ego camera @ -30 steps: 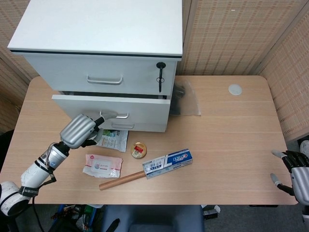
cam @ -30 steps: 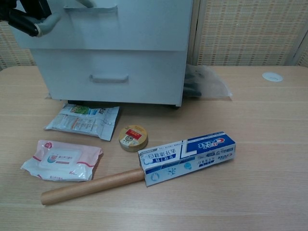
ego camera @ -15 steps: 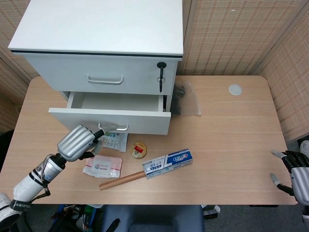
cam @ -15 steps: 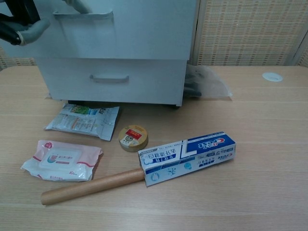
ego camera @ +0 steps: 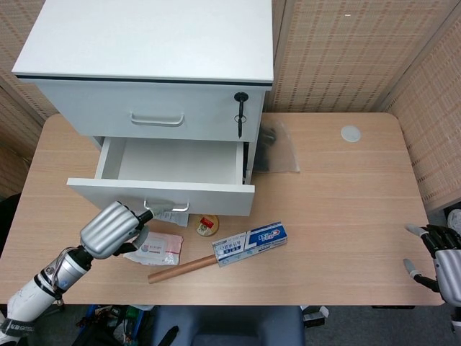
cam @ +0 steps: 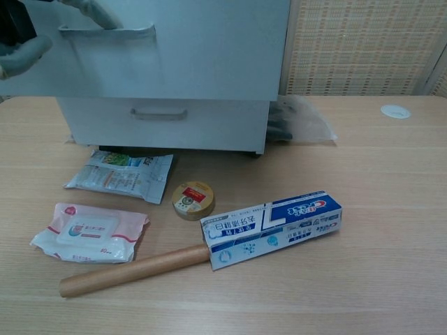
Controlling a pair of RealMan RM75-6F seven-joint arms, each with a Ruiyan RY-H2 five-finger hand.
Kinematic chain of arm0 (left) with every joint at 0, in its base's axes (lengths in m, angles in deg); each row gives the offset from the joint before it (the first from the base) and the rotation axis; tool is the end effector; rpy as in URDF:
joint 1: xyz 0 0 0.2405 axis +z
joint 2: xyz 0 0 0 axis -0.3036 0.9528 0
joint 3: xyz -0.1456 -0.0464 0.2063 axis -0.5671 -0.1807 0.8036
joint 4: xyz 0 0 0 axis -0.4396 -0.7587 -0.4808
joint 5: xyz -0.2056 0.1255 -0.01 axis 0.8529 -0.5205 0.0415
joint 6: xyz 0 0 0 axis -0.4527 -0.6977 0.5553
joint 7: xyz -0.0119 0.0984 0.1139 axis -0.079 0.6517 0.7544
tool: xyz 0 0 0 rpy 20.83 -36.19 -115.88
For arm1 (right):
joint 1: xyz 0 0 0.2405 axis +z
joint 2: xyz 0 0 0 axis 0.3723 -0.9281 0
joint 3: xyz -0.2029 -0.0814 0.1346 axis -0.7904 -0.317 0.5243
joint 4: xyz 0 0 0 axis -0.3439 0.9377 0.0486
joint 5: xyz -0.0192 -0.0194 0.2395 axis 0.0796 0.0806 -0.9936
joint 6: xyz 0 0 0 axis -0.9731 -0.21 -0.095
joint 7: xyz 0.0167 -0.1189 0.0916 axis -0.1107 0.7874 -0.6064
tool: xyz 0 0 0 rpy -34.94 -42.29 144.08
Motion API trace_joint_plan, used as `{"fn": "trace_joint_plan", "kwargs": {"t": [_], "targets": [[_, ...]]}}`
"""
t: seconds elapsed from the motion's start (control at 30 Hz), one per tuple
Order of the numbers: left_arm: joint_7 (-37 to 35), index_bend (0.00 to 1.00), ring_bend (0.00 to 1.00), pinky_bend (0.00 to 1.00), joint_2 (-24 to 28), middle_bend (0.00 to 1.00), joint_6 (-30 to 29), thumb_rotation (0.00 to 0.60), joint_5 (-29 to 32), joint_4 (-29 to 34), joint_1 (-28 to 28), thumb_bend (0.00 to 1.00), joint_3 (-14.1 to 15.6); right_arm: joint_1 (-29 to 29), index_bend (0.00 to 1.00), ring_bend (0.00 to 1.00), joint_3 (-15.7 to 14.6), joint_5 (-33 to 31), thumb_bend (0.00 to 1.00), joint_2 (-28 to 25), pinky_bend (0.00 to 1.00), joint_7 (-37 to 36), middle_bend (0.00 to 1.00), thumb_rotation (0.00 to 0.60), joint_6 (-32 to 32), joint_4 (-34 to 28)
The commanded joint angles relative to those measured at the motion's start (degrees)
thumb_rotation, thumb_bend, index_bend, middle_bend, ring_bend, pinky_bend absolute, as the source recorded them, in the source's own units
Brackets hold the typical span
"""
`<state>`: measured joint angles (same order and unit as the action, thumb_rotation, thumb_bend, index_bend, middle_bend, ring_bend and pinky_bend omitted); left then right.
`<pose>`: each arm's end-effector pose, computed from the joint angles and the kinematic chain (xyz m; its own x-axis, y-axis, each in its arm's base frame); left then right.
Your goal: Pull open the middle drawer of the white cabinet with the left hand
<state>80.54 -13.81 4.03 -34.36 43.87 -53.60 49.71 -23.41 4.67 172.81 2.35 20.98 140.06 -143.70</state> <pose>-0.1227 0.2797 0.1133 0.4460 0.1474 0.8828 0.7039 -0.6670 -0.2442 -0.3370 -0.1476 0.1586 0.4019 0.0326 0.9151 -0.9157 0.0129 0.4017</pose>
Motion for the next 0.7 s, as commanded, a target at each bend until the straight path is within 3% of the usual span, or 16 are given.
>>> {"fn": "trace_joint_plan", "kwargs": {"t": [0.03,0.47,0.7], "targets": [[0.61,0.23,0.99,1.0,0.54,0.95,-0.66,0.6,-1.15,0.86,0.68,0.68,0.61,0.0,0.24,0.19,-0.01,0.01,0.24,0.02,0.17,-0.06,0.31,0.6,-0.01,0.06],[2.08,0.22,0.98,1.0,2.53,0.95,-4.12,0.6,-5.52,3.66,3.64,0.68,2.34,-0.36,0.24,0.19,-0.08,0.36,0.24,0.0,0.17,-0.56,0.31,0.6,0.69,0.38],[-0.1,0.21,0.9,1.0,4.02,0.88,-8.35,0.6,-7.16,3.85,5.97,0.68,2.63,-0.28,0.24,0.19,0.09,0.63,0.24,-0.01,0.17,-0.87,0.31,0.6,0.96,0.48]]}}
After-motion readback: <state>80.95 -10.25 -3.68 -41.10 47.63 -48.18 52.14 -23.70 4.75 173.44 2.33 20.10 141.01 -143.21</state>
